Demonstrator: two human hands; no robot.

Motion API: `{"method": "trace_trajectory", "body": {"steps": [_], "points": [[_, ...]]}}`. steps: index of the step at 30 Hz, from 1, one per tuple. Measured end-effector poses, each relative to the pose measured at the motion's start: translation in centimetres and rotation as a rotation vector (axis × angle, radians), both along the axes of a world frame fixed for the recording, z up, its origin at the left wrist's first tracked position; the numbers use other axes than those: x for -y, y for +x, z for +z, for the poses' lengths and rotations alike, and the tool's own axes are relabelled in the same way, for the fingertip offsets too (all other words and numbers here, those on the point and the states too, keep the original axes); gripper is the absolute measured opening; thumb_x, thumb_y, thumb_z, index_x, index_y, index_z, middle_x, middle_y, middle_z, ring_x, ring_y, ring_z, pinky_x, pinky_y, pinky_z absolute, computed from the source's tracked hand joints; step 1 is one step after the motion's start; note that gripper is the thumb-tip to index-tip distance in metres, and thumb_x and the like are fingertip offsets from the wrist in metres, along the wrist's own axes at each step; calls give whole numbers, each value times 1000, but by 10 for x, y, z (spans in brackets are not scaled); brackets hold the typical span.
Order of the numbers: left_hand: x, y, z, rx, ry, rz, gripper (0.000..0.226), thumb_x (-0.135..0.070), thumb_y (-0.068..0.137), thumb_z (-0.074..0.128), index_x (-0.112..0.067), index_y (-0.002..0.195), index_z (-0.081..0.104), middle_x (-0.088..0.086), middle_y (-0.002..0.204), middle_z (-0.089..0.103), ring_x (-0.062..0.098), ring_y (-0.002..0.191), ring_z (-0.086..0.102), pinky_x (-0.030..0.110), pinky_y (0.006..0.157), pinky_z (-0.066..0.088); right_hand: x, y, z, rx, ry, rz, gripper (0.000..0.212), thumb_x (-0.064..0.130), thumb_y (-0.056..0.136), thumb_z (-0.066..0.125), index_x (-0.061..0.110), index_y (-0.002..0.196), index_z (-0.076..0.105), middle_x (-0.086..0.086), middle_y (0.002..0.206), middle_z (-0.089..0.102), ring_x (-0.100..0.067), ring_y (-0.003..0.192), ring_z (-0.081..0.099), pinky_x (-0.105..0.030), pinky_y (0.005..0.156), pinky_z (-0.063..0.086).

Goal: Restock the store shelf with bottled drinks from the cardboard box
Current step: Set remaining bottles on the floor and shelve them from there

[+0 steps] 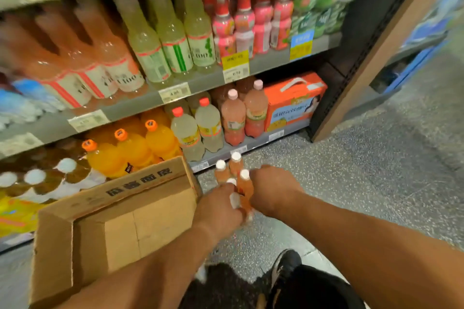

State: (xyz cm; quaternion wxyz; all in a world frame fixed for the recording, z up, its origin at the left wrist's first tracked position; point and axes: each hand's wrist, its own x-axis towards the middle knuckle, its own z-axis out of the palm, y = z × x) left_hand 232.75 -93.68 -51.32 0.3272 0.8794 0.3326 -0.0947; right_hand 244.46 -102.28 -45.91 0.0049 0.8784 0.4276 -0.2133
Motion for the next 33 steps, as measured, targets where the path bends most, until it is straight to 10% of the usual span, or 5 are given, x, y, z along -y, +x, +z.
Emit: {"method": "trace_trajectory", "body": {"steps": [13,18,33], "points": [[-97,-111,313,778,0,323,44,-19,70,87,-20,108,64,-7,96,67,12,88,64,15,73,48,-69,-107,301,-59,731,-248,50,34,71,77,15,106,46,-7,102,62,-32,96,60,-32,68,41],[-145,-160,397,906,81,335,39,-32,70,86,-24,104,68,-8,94,73,12,89,68,35,83,55,-111,-159,373,-156,929,-168,21,35,76,76,27,86,60,-2,102,71,-25,95,65,-34,77,51],[-288,-224,471,1030,351,672,34,-21,85,74,-37,104,51,-15,93,60,14,93,58,26,74,42,-313,-219,427,-215,1157,72,44,11,89,64,35,124,54,15,109,58,-7,97,48,-25,83,39]]}}
